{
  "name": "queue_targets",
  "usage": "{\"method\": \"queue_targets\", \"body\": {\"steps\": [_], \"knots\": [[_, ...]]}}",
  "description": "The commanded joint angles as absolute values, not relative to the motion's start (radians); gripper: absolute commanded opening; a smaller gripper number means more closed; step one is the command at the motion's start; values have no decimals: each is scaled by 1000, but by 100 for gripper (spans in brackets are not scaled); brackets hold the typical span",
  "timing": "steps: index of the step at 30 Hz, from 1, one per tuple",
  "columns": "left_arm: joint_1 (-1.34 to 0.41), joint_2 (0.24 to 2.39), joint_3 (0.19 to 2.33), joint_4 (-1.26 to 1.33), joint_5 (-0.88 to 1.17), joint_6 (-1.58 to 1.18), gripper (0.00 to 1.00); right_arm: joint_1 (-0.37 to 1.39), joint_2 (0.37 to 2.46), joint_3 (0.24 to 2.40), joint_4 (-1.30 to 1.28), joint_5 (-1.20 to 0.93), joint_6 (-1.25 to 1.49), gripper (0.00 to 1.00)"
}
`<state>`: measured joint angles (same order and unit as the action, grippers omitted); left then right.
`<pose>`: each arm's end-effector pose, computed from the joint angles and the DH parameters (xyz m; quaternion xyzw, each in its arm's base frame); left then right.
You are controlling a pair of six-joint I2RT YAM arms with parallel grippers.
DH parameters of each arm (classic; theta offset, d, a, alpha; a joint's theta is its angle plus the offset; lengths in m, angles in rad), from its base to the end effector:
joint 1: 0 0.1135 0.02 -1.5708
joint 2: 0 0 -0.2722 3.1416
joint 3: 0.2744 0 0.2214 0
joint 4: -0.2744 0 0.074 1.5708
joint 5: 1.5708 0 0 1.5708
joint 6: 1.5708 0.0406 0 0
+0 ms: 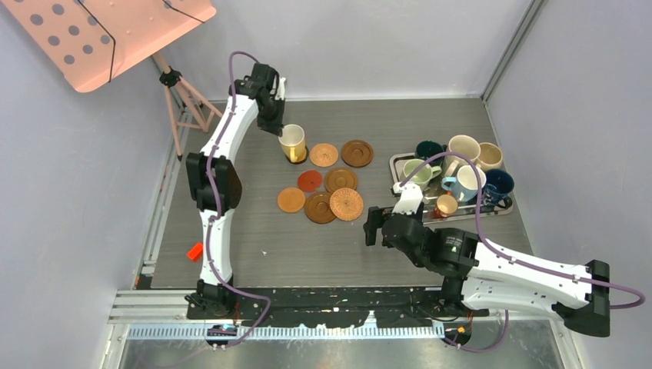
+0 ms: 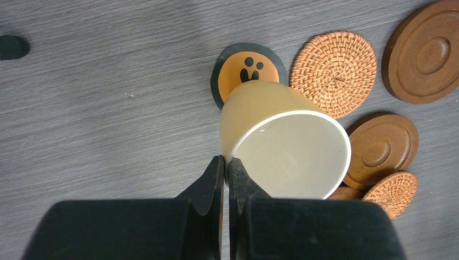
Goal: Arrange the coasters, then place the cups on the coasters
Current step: Place the cup on the coaster.
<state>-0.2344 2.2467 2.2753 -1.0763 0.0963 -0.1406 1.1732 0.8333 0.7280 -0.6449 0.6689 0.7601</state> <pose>0.4453 -0.1103 0.2928 0.0577 0.9632 -0.0938 0.2451 0.0746 0.1125 0.2801 -0.0495 0.8746 0.1391 0.4618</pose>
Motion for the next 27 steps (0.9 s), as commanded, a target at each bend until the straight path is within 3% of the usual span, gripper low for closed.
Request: {"method": "queue_targets", "body": {"steps": [1, 27], "knots": [[-224, 2232, 2318, -1053, 146, -127, 0, 1158, 848, 771, -635, 677, 747, 95], [-209, 2285, 2318, -971, 199, -191, 0, 1132, 795, 737, -647, 664, 749, 95]]}}
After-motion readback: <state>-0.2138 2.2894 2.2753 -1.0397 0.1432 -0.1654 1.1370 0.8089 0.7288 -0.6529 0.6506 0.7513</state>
